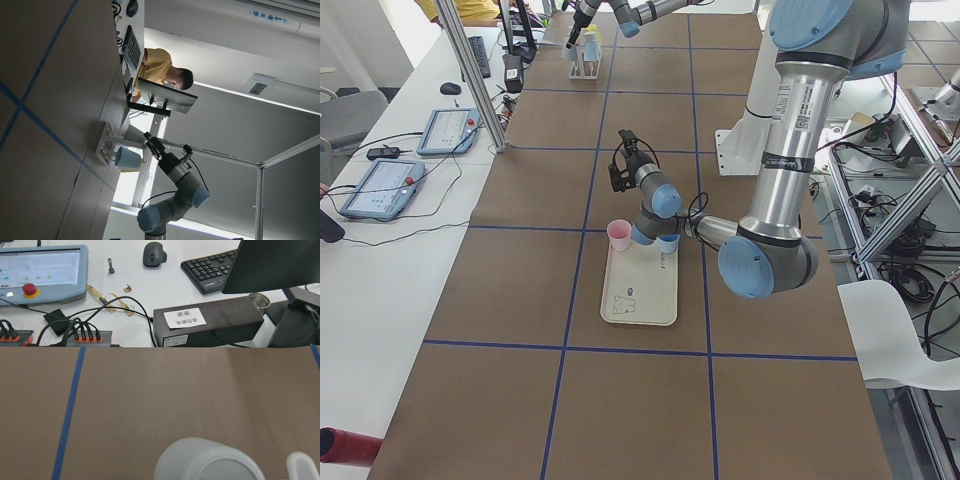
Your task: Transfer IKEA cup to right arm and place on rack
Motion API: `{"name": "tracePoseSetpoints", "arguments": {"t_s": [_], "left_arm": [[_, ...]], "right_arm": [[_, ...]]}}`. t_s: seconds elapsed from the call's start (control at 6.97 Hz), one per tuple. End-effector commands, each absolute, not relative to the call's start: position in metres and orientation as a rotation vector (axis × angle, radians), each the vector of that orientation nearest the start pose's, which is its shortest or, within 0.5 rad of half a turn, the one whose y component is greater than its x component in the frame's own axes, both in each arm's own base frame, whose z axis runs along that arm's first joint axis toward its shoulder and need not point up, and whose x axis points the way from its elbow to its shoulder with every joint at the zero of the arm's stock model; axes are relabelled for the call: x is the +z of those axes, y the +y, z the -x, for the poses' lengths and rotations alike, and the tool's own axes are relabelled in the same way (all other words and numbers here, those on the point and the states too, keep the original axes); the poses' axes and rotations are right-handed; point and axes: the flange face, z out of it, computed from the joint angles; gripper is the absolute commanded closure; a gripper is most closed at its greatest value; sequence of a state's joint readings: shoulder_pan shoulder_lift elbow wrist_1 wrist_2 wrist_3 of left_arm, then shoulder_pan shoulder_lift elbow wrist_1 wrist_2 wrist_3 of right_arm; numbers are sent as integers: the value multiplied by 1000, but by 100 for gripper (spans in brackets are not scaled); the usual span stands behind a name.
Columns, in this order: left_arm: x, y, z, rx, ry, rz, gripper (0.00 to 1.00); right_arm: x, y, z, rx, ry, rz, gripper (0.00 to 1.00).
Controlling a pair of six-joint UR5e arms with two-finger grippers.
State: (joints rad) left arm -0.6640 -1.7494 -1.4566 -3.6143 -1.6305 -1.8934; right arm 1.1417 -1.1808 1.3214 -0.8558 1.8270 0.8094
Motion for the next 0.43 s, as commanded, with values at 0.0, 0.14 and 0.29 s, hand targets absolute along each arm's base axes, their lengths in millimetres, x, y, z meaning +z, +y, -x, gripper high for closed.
{"name": "tracePoseSetpoints", "arguments": {"t_s": [0.0,0.14,0.29], "left_arm": [[460,-466,-251,-407,1696,-649,25],[502,-471,-191,-310,1490,-786,25],[542,-470,-146,-175,1236,-904,26]], "right_arm": [[505,-653,138,137,-773,-499,0],[515,-647,125,61,-773,-498,0],[519,-646,120,16,-789,-485,0]]}}
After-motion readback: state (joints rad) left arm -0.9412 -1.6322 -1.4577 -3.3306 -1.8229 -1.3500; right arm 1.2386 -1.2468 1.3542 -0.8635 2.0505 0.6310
